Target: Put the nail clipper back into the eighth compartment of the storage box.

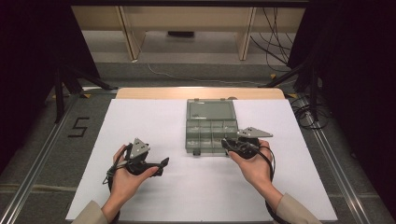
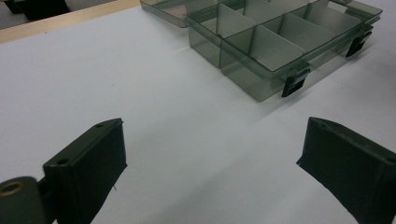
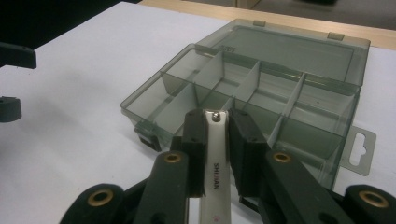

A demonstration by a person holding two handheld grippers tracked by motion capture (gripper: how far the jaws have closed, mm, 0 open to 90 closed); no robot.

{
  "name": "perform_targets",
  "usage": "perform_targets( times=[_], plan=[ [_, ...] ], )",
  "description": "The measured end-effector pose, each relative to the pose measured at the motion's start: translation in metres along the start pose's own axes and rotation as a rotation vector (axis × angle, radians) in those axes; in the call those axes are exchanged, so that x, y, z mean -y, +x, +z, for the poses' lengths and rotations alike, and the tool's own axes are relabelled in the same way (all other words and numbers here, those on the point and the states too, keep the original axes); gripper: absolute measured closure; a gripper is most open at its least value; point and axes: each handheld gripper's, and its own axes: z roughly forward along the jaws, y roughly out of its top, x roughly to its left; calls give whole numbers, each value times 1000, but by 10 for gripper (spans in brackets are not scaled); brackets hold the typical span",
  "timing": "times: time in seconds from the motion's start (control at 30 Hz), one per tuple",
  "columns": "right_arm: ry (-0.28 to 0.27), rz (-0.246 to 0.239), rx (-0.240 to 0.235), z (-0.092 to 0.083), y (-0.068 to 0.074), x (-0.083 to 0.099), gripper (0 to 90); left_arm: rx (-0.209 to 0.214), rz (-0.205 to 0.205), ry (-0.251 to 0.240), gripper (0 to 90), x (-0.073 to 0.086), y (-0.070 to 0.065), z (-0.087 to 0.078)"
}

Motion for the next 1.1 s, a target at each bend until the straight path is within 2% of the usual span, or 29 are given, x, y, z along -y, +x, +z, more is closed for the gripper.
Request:
perform_targets(
  times=[0.03, 0.33, 0.43, 0.6, 0.63, 0.67, 0.77, 0.83, 0.93, 1.0, 1.03, 1.07, 1.1],
  plan=[
    [-4, 10, -14, 0, -2, 0, 778, 3, 14, 11, 60, 0, 1, -1],
    [-10, 23, 18, -1, -10, -2, 779, 2, -1, 3, 60, 0, 0, 1],
    [-15, 41, 11, 0, -14, -2, 778, 2, 0, 3, 60, 0, 0, 1],
    [-16, 36, 32, 1, -18, -3, 778, 1, -8, -3, 60, 0, -1, 1],
    [-37, 17, 33, 2, -20, -3, 778, 1, -7, -3, 60, 0, -1, 1],
    [-30, 39, 26, 3, -20, -3, 778, 1, -8, -3, 60, 0, -1, 1],
    [-24, 39, 33, 3, -22, -4, 778, 1, -7, -3, 61, 0, 0, 1],
    [-33, 43, 30, 5, -25, -5, 778, 0, 0, 2, 61, 0, 0, 0],
    [-46, 39, 36, 8, -28, -5, 778, 1, -9, -3, 61, 1, -1, 1],
    [-38, 51, 33, 9, -31, -7, 778, 3, 3, 1, 61, 0, 0, 1],
    [-38, 51, 33, 9, -31, -7, 778, 3, 3, 1, 61, 0, 0, 1],
    [-56, 31, 49, 11, -33, -7, 778, 5, 2, 1, 61, 0, 0, 1],
    [-57, 34, 40, 12, -33, -7, 778, 5, 0, 1, 61, 0, -1, 2]
  ],
)
